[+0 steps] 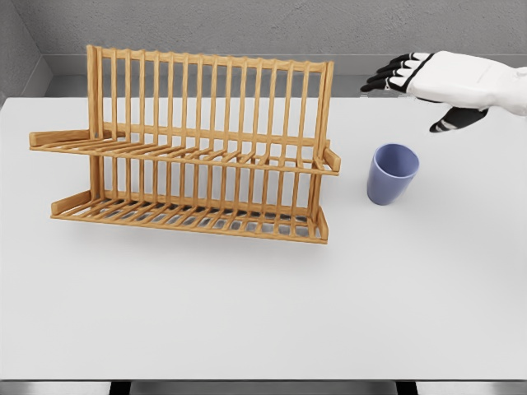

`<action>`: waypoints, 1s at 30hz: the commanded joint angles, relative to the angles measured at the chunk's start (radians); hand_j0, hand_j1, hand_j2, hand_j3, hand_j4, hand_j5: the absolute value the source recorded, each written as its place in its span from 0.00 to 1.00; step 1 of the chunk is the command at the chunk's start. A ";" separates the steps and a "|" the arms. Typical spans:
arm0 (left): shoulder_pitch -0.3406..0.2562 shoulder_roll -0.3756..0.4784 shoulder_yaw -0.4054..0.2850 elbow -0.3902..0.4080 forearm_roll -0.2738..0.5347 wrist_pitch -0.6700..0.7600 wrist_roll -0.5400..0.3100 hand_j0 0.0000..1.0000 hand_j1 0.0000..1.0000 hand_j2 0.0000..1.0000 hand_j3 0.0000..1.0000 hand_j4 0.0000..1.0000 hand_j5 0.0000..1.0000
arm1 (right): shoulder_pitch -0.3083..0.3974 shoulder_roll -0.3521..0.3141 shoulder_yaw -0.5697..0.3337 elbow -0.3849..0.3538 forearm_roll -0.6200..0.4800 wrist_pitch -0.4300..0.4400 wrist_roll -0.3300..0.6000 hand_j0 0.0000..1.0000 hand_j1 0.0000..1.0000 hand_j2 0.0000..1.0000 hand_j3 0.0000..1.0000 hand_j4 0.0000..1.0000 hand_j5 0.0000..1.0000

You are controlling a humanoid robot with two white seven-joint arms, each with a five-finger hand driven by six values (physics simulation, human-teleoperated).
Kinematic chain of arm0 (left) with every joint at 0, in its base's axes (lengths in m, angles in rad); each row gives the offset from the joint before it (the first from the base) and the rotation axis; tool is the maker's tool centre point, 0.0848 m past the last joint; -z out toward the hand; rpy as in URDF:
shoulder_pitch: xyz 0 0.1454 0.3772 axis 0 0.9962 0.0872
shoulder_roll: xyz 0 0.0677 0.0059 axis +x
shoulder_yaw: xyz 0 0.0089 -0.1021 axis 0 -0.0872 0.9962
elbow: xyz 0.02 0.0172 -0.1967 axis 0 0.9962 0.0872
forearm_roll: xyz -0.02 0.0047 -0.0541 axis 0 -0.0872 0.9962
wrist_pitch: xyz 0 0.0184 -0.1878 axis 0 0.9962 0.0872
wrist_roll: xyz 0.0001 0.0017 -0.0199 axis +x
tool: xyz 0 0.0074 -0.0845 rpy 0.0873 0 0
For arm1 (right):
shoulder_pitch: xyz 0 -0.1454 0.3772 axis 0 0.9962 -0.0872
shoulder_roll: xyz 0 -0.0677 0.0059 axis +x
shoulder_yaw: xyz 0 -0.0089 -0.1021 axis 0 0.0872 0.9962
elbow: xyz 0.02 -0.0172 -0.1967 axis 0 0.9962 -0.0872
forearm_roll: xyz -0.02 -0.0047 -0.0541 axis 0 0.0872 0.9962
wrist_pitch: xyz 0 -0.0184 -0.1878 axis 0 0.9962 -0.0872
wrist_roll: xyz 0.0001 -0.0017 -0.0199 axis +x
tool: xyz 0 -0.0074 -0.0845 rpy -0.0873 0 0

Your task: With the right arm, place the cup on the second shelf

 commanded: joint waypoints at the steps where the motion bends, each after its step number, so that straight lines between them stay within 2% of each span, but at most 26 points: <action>1: 0.000 0.000 0.000 0.000 0.000 0.000 -0.001 1.00 1.00 1.00 1.00 1.00 1.00 | 0.000 -0.007 0.005 0.021 -0.004 0.004 0.005 1.00 1.00 1.00 1.00 1.00 1.00; 3: 0.000 0.000 0.000 0.000 0.000 0.000 -0.001 1.00 1.00 1.00 1.00 1.00 1.00 | 0.017 -0.030 0.009 0.018 -0.004 0.005 0.005 1.00 1.00 1.00 1.00 1.00 1.00; 6: 0.000 0.000 0.000 0.000 0.000 0.000 -0.001 1.00 1.00 1.00 1.00 1.00 1.00 | 0.026 -0.030 0.014 0.009 -0.002 0.005 0.005 1.00 1.00 1.00 1.00 1.00 1.00; 9: 0.000 0.000 0.000 0.000 0.000 0.000 0.001 1.00 1.00 1.00 1.00 1.00 1.00 | 0.071 -0.040 0.023 -0.013 -0.002 -0.002 0.005 1.00 1.00 1.00 1.00 1.00 1.00; 17: 0.000 0.000 0.000 0.000 0.000 0.000 -0.001 1.00 1.00 1.00 1.00 1.00 1.00 | 0.080 -0.037 0.090 0.003 -0.001 0.002 0.005 1.00 1.00 1.00 1.00 1.00 1.00; 19: 0.000 0.000 0.000 0.000 0.000 0.000 -0.001 1.00 1.00 1.00 1.00 1.00 1.00 | 0.078 -0.026 0.107 0.055 0.001 0.002 0.005 1.00 1.00 1.00 1.00 1.00 1.00; 23: 0.000 0.000 0.000 0.000 0.000 0.000 0.001 1.00 1.00 1.00 1.00 1.00 1.00 | 0.074 -0.007 0.126 0.107 0.002 0.002 0.005 1.00 1.00 1.00 1.00 1.00 1.00; 30: 0.000 0.000 0.000 0.000 0.000 0.000 -0.001 1.00 1.00 1.00 1.00 1.00 1.00 | 0.054 0.042 0.126 0.141 0.004 0.002 0.005 1.00 1.00 1.00 1.00 1.00 1.00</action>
